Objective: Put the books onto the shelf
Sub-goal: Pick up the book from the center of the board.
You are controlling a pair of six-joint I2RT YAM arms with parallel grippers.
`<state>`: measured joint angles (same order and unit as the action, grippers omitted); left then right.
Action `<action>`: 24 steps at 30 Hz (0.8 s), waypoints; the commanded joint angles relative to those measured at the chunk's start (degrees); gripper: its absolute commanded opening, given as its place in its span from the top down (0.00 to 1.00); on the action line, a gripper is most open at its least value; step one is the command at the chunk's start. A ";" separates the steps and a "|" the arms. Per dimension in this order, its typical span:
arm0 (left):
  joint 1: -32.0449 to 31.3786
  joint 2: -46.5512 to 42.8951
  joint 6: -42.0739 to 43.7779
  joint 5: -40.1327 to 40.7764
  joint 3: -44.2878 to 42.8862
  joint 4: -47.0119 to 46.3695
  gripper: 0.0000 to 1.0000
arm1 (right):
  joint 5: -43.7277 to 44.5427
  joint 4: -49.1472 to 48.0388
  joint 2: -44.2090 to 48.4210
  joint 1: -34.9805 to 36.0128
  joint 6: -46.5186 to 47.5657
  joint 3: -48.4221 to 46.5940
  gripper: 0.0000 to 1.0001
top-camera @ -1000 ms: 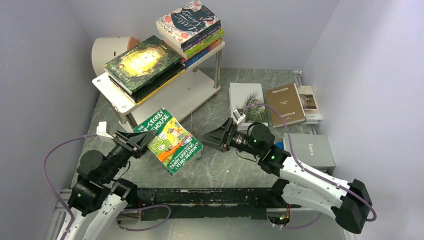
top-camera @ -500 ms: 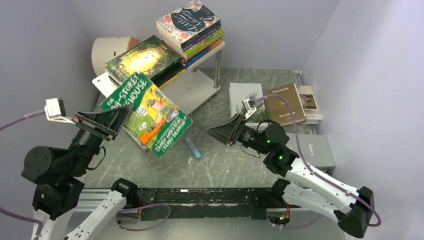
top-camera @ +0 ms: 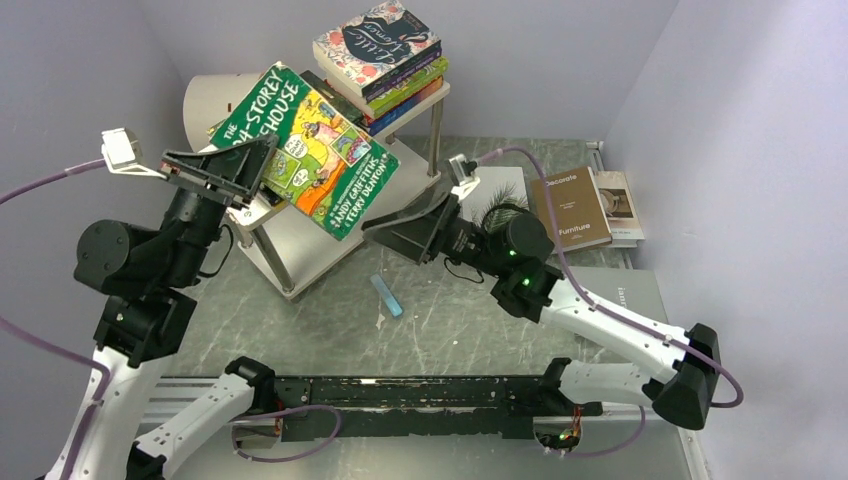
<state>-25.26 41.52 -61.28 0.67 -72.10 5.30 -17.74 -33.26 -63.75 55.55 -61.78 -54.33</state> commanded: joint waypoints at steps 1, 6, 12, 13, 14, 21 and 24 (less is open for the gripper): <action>-0.23 0.62 -4.71 2.76 -3.20 -8.24 0.95 | 5.25 -0.78 -3.44 0.60 -1.46 -5.08 0.03; -0.23 1.78 -5.68 1.73 -4.04 -8.25 0.95 | 5.38 -5.14 -7.35 0.53 -2.07 -8.07 0.03; -0.23 2.38 -7.61 -0.14 -2.00 -8.97 0.95 | 8.60 -8.30 -10.02 0.57 -3.07 -9.98 0.14; -0.23 2.34 -7.70 -0.14 -1.84 -8.44 0.95 | 9.10 -8.31 -10.37 0.54 -2.75 -10.42 0.19; -0.23 2.35 -7.58 -0.82 -1.82 -7.77 0.95 | 9.38 -8.58 -10.55 0.58 -2.55 -10.67 0.26; -0.23 2.83 -0.72 -4.88 -4.27 1.64 0.62 | 6.97 -6.14 -9.12 -3.78 0.84 -10.75 1.00; -0.23 4.56 4.63 -10.57 -5.62 4.03 0.33 | -3.46 -10.51 -7.93 -10.27 0.18 -8.43 1.00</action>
<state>-25.12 45.21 -62.70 -0.93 -74.22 7.01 -14.37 -39.27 -73.69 52.88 -63.46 -64.27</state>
